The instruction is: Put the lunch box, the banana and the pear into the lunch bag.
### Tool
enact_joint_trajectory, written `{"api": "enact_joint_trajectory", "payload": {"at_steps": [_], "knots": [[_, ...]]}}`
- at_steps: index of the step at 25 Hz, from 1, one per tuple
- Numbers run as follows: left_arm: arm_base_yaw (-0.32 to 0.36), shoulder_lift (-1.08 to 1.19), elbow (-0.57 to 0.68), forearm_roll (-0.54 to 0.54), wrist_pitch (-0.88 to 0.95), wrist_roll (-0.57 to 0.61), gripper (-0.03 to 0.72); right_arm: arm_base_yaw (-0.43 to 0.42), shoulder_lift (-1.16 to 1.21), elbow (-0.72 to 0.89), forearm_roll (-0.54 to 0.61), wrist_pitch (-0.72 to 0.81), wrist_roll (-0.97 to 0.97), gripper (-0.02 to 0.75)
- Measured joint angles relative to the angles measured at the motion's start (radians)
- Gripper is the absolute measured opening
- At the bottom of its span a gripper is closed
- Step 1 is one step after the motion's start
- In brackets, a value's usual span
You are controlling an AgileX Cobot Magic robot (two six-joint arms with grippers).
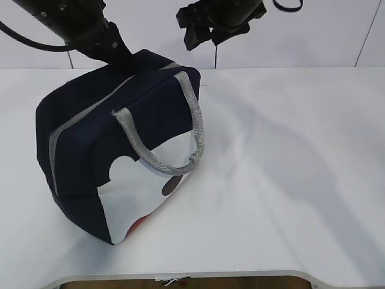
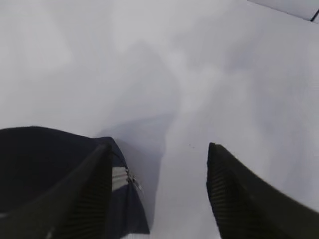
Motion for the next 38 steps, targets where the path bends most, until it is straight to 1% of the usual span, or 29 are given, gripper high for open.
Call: {"api": "enact_joint_trajectory", "payload": {"at_steps": [5,8,11,14,16,18,21,23,25,27,30,35,38], "knots": [[0.000,0.028,0.000,-0.075,-0.067,0.033,-0.001,0.000,0.000,-0.097,-0.137,0.192,-0.001,0.482],[0.000,0.049,0.000,-0.131,-0.116,0.050,-0.001,0.000,0.000,-0.112,-0.170,0.280,-0.003,0.475],[0.000,0.063,0.000,-0.173,-0.166,0.057,-0.001,0.000,0.000,-0.113,-0.173,0.302,-0.003,0.461],[0.000,0.063,0.000,-0.182,-0.175,0.057,0.000,-0.001,0.000,-0.113,-0.176,0.308,-0.003,0.457],[0.000,0.063,0.000,-0.186,-0.177,0.057,0.017,-0.001,-0.002,-0.113,-0.176,0.309,-0.003,0.456],[0.000,0.063,0.000,-0.191,-0.182,0.050,0.072,-0.001,-0.015,-0.113,-0.176,0.309,-0.003,0.455],[0.000,0.053,0.000,-0.197,-0.194,0.046,0.225,-0.001,-0.047,-0.113,-0.176,0.310,-0.003,0.455],[0.000,0.033,0.000,-0.197,-0.190,0.046,0.303,-0.001,-0.075,-0.113,-0.163,0.311,-0.003,0.455],[0.009,0.009,0.000,-0.195,-0.161,0.044,0.336,-0.001,-0.099,-0.113,-0.149,0.311,-0.003,0.455],[0.017,-0.012,0.000,-0.174,-0.124,0.026,0.348,-0.001,-0.125,-0.106,-0.132,0.311,-0.003,0.455],[0.034,-0.052,0.000,-0.090,-0.073,-0.034,0.353,-0.001,-0.170,-0.054,-0.119,0.311,-0.003,0.455],[0.069,-0.145,0.000,0.099,0.075,-0.186,0.356,-0.001,-0.284,0.117,-0.116,0.311,-0.003,0.455],[0.073,-0.193,0.000,0.171,0.172,-0.283,0.356,-0.001,-0.362,0.221,-0.116,0.311,-0.003,0.455]]}}
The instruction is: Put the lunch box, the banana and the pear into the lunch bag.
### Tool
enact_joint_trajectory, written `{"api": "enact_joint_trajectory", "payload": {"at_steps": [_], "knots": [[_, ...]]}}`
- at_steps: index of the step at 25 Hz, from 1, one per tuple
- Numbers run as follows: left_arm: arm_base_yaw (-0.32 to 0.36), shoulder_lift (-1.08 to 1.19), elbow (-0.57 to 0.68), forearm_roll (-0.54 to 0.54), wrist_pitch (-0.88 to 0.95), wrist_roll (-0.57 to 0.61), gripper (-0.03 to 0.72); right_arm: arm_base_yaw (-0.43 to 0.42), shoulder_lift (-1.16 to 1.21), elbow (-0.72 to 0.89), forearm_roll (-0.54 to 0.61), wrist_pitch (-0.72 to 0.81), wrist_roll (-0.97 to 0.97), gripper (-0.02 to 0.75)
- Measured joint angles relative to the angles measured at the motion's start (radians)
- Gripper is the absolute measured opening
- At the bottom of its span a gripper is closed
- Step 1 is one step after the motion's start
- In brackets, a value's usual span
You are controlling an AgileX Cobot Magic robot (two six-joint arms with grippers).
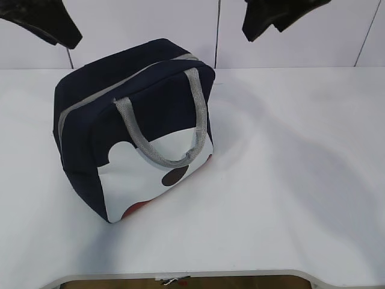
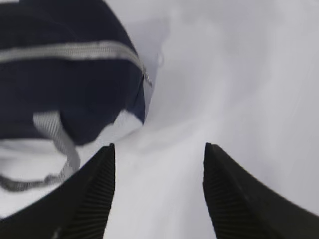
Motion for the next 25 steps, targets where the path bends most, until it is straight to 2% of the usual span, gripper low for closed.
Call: {"api": "enact_joint_trajectory", "payload": {"at_steps": [7,13,25], "knots": [[-0.006,-0.084,0.000,0.069,0.063,-0.186,0.356,0.000,-0.186,0.215,0.000,0.000,0.039,0.454],[-0.010,-0.183,0.022,0.116,0.066,-0.266,0.356,0.000,-0.351,0.411,0.000,0.000,0.078,0.453],[-0.012,-0.488,0.353,0.145,0.073,-0.276,0.307,0.000,-0.749,0.736,0.000,0.000,0.080,0.451]]}}
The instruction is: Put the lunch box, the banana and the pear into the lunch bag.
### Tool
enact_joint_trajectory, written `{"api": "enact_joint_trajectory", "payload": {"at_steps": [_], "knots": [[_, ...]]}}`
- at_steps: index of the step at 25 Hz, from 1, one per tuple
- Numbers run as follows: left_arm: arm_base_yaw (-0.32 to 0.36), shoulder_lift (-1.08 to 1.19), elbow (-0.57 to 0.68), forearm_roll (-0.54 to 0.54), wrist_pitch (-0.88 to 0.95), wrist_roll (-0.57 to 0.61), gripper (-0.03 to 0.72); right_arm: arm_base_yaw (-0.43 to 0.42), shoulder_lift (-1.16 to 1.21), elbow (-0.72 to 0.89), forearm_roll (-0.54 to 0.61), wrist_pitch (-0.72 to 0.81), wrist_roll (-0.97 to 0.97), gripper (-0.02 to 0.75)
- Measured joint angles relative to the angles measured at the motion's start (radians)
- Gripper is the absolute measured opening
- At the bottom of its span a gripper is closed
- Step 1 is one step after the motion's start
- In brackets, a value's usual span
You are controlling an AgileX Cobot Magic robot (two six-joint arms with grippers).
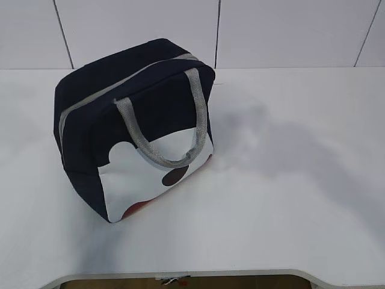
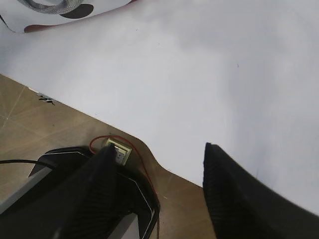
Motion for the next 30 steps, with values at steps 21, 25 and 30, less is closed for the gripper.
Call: {"api": "enact_joint_trajectory", "payload": {"at_steps": [21,25,30], "knots": [[-0.001,-0.698,0.350,0.047,0.008,0.021,0.235,0.000,-0.715,0.376,-0.047,0.015,0.001,0.446],[-0.001,-0.816,0.441,0.075,0.008,0.025,0.235,0.000,-0.822,0.449,-0.047,0.006,0.001,0.446],[-0.001,-0.941,0.552,0.076,0.008,0.053,0.236,0.000,-0.930,0.521,-0.047,-0.007,0.001,0.443]]}}
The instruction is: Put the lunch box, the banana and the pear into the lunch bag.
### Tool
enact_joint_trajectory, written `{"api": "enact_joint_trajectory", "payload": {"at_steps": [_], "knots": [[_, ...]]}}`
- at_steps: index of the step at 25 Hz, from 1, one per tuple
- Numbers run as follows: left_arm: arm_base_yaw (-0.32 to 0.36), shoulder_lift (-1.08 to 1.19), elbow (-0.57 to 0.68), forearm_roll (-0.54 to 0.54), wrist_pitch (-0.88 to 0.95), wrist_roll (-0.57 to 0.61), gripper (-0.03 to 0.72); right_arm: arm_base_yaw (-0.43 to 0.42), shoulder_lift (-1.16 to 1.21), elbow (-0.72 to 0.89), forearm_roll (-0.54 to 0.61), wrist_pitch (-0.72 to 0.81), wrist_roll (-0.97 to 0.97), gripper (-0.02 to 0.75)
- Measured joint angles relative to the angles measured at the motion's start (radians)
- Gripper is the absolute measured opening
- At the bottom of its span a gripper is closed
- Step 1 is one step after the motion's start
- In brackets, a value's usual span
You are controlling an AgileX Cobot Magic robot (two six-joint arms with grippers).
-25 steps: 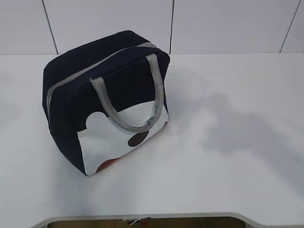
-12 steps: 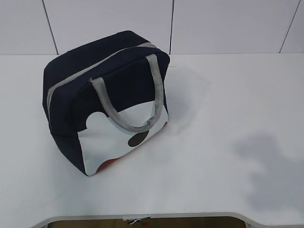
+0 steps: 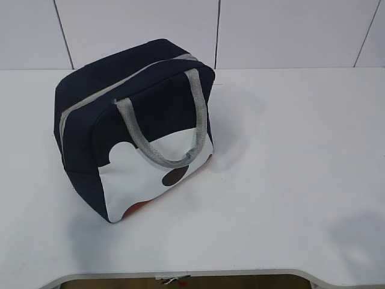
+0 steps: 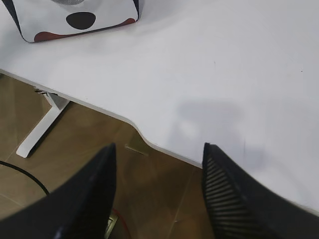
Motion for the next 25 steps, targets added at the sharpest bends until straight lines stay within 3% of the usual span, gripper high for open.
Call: {"api": "enact_joint_trajectory", "payload": {"at_steps": [9,25], "knots": [[-0.002,-0.215,0.213,0.007,-0.066,0.015,0.236,0.000,-0.100,0.110,0.000,-0.033,0.000,0.437],[-0.002,-0.215,0.238,0.075,-0.135,-0.012,0.235,0.000,-0.100,0.142,0.000,-0.098,0.004,0.436]]}}
